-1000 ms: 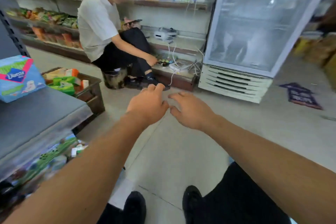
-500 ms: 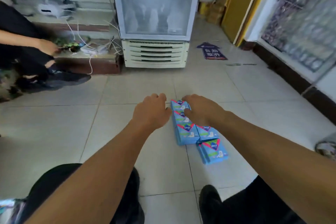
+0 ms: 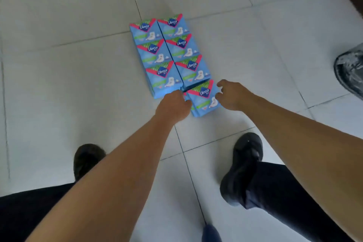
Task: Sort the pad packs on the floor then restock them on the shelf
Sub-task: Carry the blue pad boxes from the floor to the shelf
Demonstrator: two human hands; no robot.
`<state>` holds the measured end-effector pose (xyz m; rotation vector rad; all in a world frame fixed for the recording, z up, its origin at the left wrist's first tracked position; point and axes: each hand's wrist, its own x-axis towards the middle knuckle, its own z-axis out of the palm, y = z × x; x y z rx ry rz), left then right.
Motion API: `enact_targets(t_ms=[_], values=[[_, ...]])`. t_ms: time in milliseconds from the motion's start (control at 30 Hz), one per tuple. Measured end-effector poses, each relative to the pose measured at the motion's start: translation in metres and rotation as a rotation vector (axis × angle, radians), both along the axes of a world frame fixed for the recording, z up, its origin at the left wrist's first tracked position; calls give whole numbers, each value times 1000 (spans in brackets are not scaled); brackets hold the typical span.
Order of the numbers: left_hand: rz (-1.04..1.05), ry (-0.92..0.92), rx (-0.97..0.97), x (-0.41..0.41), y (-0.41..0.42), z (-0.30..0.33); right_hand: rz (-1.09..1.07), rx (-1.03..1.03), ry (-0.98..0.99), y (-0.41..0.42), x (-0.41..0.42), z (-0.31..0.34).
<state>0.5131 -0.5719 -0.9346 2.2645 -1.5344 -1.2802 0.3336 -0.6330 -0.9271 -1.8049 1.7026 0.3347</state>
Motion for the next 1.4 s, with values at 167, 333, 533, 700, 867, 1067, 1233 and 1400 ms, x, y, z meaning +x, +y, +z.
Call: enact_targets(t_ms=[167,333,533,700,867,1067,1233,1400], values=[[210,141,124,-45,-17,-82,-210,24,-46,-23,-18,-77],[331,303,112,-64,-19,-121,-326,58,-109,-26,-16,-111],[506,459,37,-55,-3,-101,-435,0,-218,-12,-14,-88],[509,514,-107,-24,11,-45,-404,-51,-390,12,4,-27],[536,557,-324,24,30,38,-330,-150,-572,31,40,60],[547,551,-596,91,78,146,-152,-287,-724,65,99,165],[619,502,-796,148,144,229,0,-296,-898,101,166,241],[741,301,-963,206,213,298,193,-268,-1054,137,248,294]])
